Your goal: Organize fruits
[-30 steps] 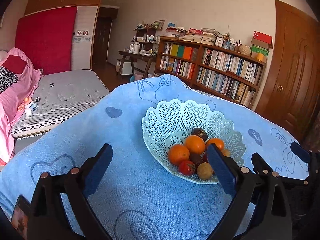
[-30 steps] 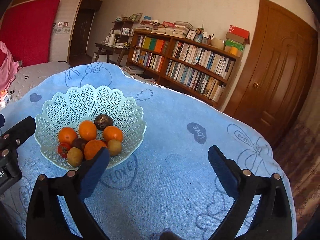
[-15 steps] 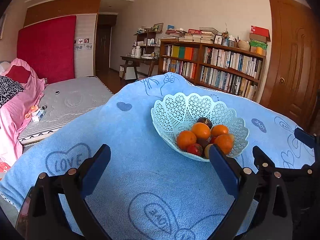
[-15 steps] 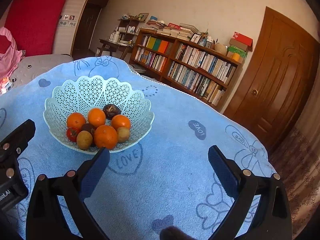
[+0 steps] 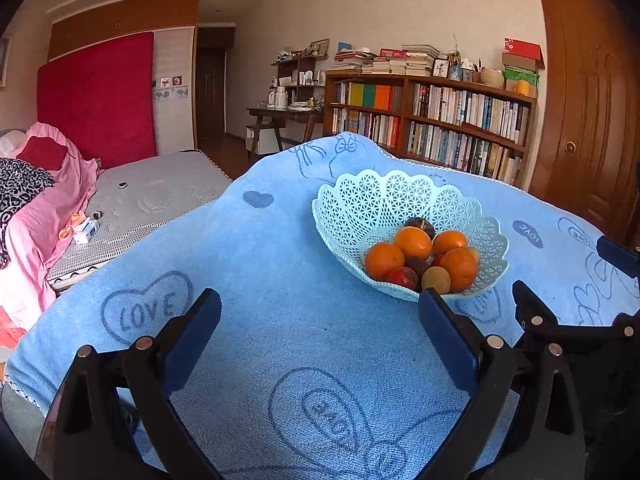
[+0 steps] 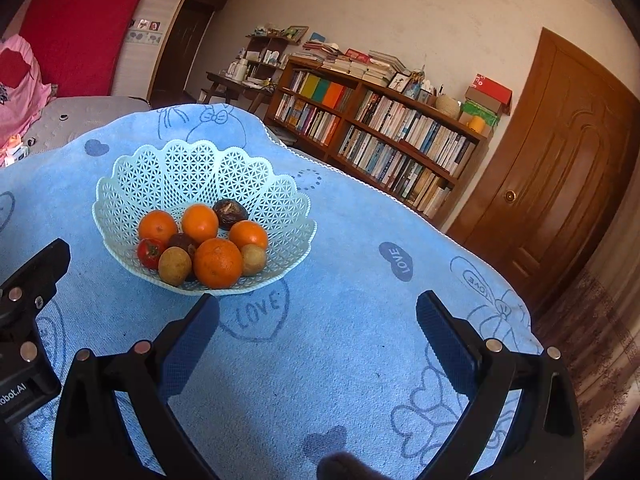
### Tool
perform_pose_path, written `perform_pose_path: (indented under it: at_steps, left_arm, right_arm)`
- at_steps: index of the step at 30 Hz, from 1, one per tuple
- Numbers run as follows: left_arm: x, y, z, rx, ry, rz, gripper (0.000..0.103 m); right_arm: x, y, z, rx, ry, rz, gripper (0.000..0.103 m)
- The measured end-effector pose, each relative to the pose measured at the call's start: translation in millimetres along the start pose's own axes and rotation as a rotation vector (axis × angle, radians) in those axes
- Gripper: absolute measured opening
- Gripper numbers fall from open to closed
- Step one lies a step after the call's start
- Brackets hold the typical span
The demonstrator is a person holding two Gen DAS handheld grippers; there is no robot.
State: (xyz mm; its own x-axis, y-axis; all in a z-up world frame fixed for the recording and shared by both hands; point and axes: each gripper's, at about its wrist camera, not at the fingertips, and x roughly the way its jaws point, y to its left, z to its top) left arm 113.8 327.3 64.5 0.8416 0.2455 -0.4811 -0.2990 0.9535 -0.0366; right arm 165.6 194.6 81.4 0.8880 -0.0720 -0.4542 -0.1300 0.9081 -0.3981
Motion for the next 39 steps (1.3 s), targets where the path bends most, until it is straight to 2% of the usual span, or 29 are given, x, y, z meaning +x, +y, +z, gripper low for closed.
perform_pose_path:
  at_steps: [11,28,33,39]
  left_arm:
    - [9,-1,-1,0.015,0.035,0.014,0.100]
    - [11,-4,-2,0.027,0.045,0.005,0.100]
    - [12,-6,-2,0.029,0.051,-0.001,0.100]
    - [13,-6,-3,0.027,0.062,-0.015,0.100]
  right_arm:
    - [0,4,-4,-0.026,0.010,0.007,0.098]
    - [2,10,-7,-0.041,0.021,0.050,0.098]
    - [0,13,-7,-0.059,0.011,0.036,0.098]
    - [2,1,-8,-0.025,0.058,0.026,0.098]
